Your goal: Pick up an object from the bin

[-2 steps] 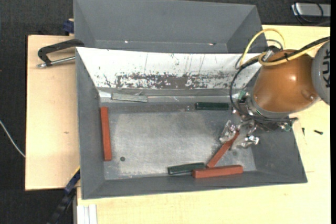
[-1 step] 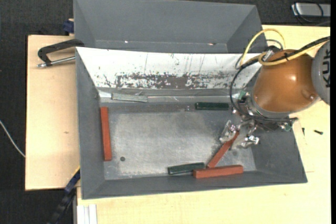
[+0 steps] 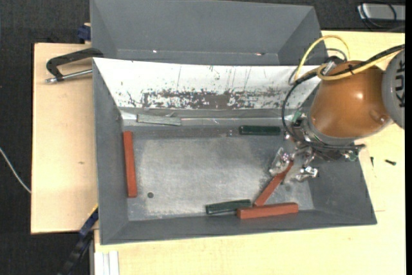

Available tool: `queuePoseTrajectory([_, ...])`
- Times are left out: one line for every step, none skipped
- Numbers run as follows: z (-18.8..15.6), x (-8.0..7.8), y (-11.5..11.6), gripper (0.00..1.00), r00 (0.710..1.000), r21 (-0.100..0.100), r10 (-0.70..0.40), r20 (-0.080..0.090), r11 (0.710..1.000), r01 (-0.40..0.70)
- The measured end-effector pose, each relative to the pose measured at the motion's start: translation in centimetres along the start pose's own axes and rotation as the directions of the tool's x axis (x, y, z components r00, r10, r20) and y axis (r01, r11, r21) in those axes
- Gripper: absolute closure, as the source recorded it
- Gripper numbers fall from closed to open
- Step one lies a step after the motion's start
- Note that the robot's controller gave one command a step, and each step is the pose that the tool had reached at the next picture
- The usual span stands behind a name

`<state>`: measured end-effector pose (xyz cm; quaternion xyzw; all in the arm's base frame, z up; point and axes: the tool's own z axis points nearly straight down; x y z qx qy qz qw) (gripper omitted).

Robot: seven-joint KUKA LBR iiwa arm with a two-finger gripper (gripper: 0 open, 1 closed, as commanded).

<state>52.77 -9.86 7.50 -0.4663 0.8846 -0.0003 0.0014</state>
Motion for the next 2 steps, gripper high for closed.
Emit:
queuePoseTrajectory([0.0,0.0,0.0,1.0,1.0,0.0,0.0,0.0,1.0,0.0])
queuePoseTrajectory([-19.4,-2.1,-0.9,1.0,0.998,0.004,0.066,0.004,0.998,-0.066])
